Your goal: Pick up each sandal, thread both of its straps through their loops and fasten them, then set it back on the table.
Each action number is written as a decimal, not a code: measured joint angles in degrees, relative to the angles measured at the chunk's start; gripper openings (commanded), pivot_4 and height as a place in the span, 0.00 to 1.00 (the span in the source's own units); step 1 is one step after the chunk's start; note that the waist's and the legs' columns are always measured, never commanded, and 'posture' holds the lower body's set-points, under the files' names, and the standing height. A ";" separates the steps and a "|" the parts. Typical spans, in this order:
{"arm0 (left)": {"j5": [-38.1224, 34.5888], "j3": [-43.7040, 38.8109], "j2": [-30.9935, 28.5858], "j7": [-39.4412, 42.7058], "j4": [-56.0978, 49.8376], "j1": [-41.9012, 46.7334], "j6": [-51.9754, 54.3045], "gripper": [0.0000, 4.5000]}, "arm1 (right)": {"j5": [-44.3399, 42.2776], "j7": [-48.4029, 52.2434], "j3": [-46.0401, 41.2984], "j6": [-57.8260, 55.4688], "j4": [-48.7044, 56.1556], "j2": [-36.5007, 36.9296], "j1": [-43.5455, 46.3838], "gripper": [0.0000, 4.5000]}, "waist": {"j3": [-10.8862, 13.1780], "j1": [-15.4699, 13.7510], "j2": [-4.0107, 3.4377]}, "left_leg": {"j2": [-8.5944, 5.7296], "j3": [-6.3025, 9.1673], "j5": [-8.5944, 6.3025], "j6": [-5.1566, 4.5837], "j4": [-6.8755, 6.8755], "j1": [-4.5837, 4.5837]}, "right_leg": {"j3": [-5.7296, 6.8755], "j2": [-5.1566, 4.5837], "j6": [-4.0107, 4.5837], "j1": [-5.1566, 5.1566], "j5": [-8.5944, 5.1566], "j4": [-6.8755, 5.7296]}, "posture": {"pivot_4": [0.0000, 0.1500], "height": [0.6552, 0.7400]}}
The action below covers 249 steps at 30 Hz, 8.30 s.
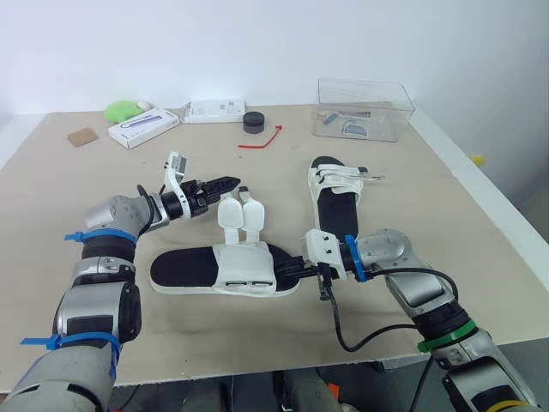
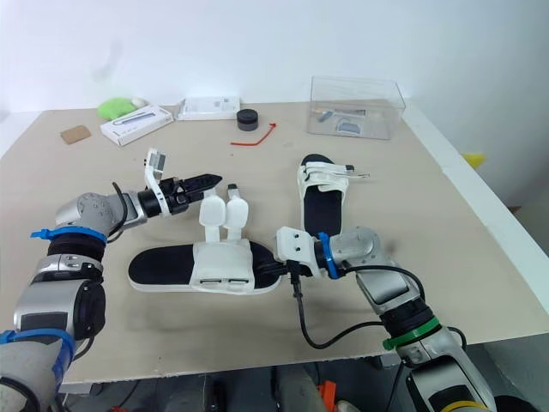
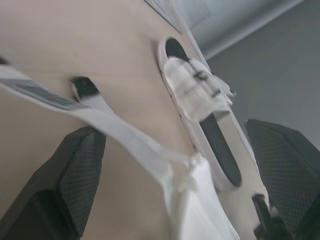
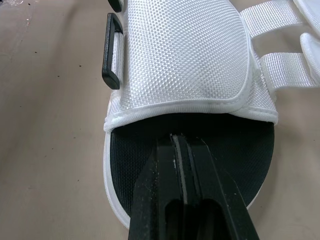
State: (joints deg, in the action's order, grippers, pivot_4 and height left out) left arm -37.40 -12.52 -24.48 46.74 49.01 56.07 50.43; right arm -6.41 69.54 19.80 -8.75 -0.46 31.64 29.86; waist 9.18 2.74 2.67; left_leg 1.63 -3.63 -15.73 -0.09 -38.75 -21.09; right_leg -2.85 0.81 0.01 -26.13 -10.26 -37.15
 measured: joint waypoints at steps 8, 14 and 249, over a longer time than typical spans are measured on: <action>3.13 -0.50 0.71 1.18 2.54 0.78 -3.61 0.95 | 0.16 -0.04 0.00 -0.10 0.21 0.05 -0.02 0.00 | 0.01 -0.01 0.01 | -0.01 0.00 0.00 0.00 0.00 -0.03 | 0.01 -0.02 -0.01 -0.01 0.00 0.01 | 1.00 1.00; 4.76 -0.84 1.45 1.19 4.76 1.50 -5.62 0.41 | 0.20 -0.02 0.01 -0.12 0.25 0.05 -0.01 0.00 | 0.01 -0.01 0.01 | -0.02 0.00 0.00 0.00 0.00 -0.03 | 0.02 -0.02 -0.02 -0.01 0.00 0.01 | 1.00 1.00; -33.34 3.41 -5.40 -21.01 -62.61 -31.53 29.60 0.00 | 5.66 -2.27 0.00 8.04 -17.48 -5.74 10.25 0.00 | 0.15 0.03 0.26 | 0.06 -0.20 -0.04 -0.01 0.35 0.42 | -0.41 -0.11 -0.05 0.21 -0.21 0.10 | 1.00 1.00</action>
State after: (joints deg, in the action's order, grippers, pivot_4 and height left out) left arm -70.73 -9.10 -29.87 25.73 -13.60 24.53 80.03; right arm -0.75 67.28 19.80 -0.72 -17.94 25.90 40.11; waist 9.32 2.77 2.93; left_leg 1.69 -3.83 -15.77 -0.10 -38.40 -20.67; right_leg -3.26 0.70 -0.04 -25.91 -10.47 -37.05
